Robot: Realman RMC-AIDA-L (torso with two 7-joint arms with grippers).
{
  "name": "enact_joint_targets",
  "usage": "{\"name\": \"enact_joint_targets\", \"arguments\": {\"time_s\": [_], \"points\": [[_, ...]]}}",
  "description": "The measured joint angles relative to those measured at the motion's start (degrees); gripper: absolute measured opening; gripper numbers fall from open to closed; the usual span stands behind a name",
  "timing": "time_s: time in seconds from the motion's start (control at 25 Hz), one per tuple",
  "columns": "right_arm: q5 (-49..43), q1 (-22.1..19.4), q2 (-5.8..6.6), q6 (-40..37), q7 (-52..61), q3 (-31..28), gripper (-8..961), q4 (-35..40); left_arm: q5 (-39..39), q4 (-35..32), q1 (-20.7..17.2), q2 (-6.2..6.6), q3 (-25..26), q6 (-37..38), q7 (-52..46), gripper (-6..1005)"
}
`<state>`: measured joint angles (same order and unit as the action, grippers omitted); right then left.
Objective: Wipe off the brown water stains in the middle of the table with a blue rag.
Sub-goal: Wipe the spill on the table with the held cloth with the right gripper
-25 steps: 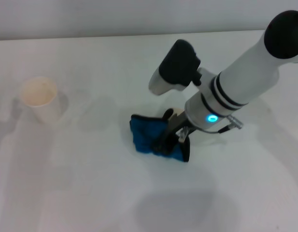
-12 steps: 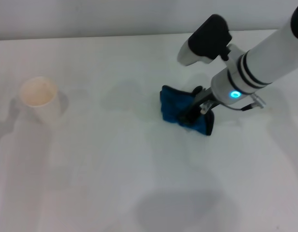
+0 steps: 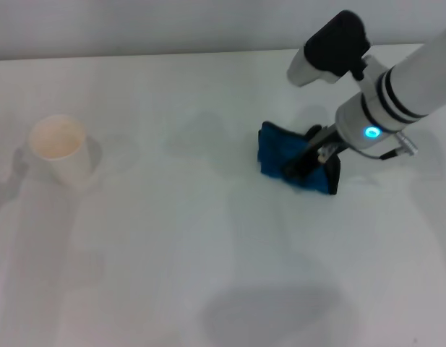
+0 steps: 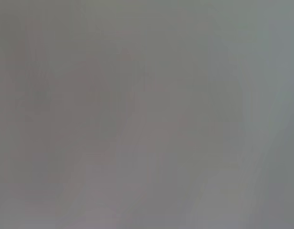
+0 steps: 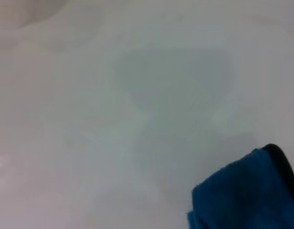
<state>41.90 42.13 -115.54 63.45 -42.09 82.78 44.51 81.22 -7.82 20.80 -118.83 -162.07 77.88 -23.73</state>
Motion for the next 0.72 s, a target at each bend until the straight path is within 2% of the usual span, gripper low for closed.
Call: {"name": "enact_joint_targets", "arguments": {"time_s": [0.12,0.24,0.36,0.52,0.72], "points": [[2.5,0.4,-0.28,3.8,-1.3,2.3,36,0.1,0.0,0.0,0.1,0.00,0.0,0.0,0.0,887],[4.7,0.6,0.00,8.1,-2.1,4.7,37,0.7,0.0,0.4,0.1,0.00,0.0,0.0,0.0,887],[4.1,0.4,0.24,11.4,-2.3,4.6,38,1.0,0.0,0.6,0.2,0.00,0.0,0.0,0.0,887],[2.2,-0.6,0.64,15.4,-2.2,3.2,42,2.0,0.0,0.6,0.2,0.00,0.0,-0.1,0.0,887],[-3.6,-2.5,0.57,21.5,-1.9,-2.2,47,4.4,0.0,0.6,0.3,0.00,0.0,0.0,0.0,887]]}}
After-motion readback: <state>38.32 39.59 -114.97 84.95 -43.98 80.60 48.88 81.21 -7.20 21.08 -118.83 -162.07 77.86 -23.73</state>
